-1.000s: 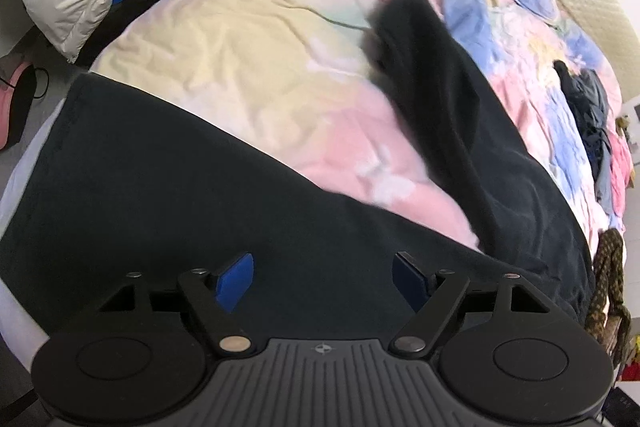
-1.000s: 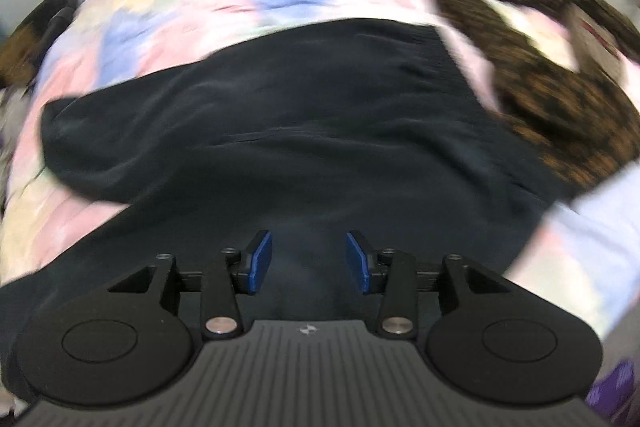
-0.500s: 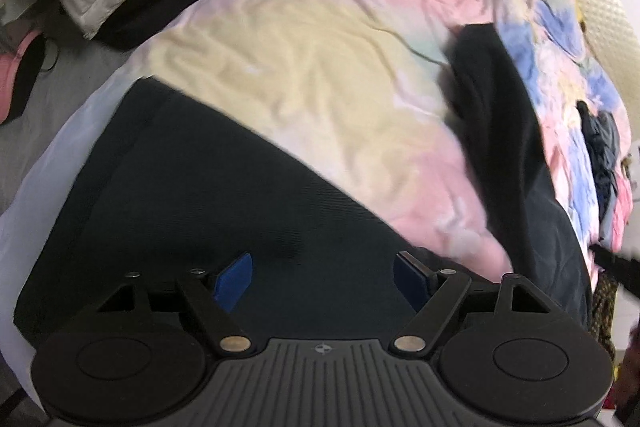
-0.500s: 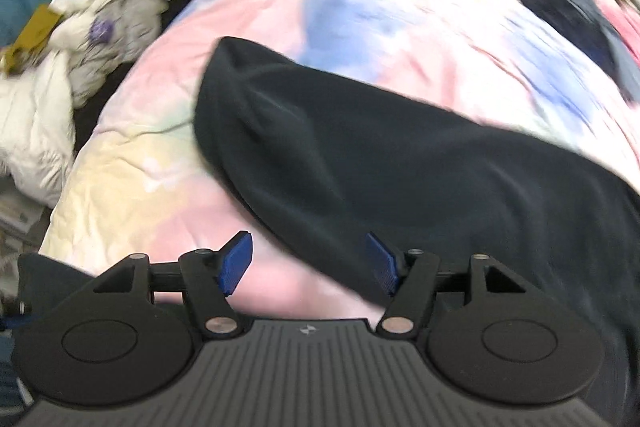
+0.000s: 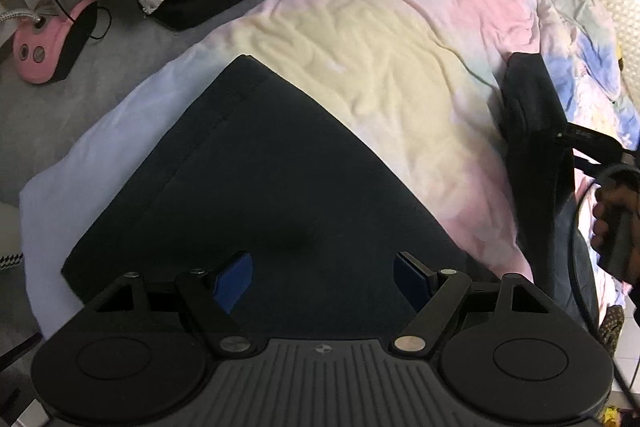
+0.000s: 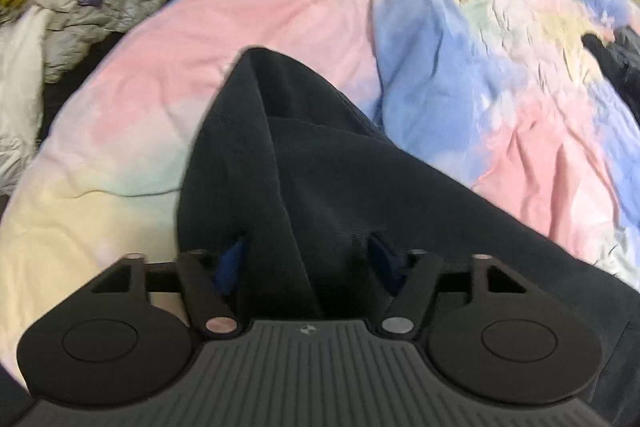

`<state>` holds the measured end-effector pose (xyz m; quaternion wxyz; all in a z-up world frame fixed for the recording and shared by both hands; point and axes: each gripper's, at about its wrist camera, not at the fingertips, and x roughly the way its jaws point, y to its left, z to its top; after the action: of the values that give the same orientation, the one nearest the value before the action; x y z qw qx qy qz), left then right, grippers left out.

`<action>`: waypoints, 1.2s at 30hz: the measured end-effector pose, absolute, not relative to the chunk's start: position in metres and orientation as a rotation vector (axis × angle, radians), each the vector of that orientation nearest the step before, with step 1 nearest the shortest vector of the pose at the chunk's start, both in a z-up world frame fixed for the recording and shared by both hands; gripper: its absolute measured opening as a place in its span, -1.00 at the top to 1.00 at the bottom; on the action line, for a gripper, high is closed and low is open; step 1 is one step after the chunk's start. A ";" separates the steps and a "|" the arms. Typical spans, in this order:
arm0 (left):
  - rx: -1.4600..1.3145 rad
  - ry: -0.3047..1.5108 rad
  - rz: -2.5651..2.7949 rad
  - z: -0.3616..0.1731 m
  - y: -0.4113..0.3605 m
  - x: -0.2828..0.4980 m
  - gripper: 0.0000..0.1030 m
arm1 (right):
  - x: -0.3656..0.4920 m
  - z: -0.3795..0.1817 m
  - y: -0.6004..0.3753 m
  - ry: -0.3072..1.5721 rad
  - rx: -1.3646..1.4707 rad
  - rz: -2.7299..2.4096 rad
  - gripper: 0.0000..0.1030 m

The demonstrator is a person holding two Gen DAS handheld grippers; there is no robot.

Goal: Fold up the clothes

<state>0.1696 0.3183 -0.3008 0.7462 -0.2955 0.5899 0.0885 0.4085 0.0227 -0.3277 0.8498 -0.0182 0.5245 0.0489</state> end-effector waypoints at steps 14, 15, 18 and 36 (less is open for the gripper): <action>-0.611 1.224 0.013 -0.277 0.247 0.256 -0.55 | 0.316 -0.274 -0.028 1.030 0.102 0.387 0.92; -0.613 1.217 -0.007 -0.276 0.238 0.266 -0.55 | 0.307 -0.272 -0.034 1.037 0.112 0.393 0.92; -0.611 1.197 -0.066 -0.272 0.215 0.296 -0.55 | 0.281 -0.272 -0.046 1.067 0.112 0.417 0.92; -0.908 1.157 0.033 -0.362 0.192 0.405 -0.60 | 0.249 -0.306 -0.098 1.248 0.183 0.449 0.59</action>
<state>0.4050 0.1920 -0.3620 0.7414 -0.4143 0.5277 0.0150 0.2492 -0.0977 -0.3062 0.7842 0.0847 0.5784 0.2081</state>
